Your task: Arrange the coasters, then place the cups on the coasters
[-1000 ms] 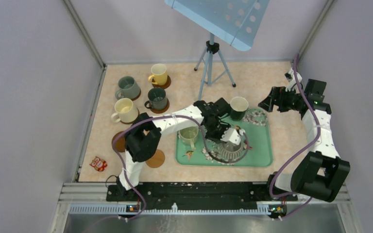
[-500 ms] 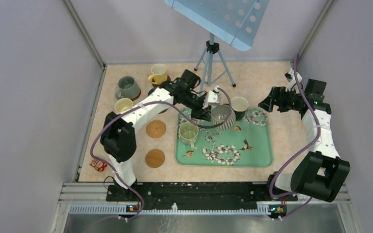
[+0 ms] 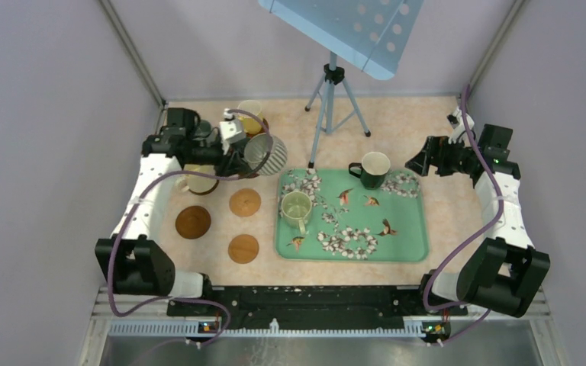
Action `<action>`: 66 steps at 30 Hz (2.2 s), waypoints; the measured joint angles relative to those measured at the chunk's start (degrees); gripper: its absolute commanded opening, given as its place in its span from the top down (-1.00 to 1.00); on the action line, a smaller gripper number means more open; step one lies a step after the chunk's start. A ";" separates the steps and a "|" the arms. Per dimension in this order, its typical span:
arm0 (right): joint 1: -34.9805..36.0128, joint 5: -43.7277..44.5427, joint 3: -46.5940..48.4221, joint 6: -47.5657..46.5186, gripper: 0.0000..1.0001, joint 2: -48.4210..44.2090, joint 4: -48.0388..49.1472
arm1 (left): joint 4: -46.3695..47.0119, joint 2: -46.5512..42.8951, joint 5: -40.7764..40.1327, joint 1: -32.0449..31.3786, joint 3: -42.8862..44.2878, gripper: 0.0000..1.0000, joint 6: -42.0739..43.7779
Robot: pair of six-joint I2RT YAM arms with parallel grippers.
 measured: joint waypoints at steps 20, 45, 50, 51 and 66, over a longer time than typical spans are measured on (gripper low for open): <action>0.00 -0.39 0.00 -0.02 -0.93 0.00 0.00 | -21.14 -2.47 -8.24 39.82 -14.32 1.00 30.53; 0.00 -0.37 0.00 -0.07 -0.93 0.00 0.00 | -8.55 -5.92 -20.76 50.88 -28.61 1.00 34.80; 0.00 -0.39 0.00 -0.09 -0.93 0.02 0.00 | -7.37 -6.67 -21.46 50.88 -30.03 1.00 34.80; 0.00 -0.37 0.00 -0.09 -0.93 0.02 -0.02 | -7.19 -6.75 -21.51 50.88 -30.23 1.00 34.80; 0.00 -0.37 0.00 -0.11 -0.93 0.02 -0.02 | -4.68 -8.09 -21.94 50.99 -32.94 0.44 34.82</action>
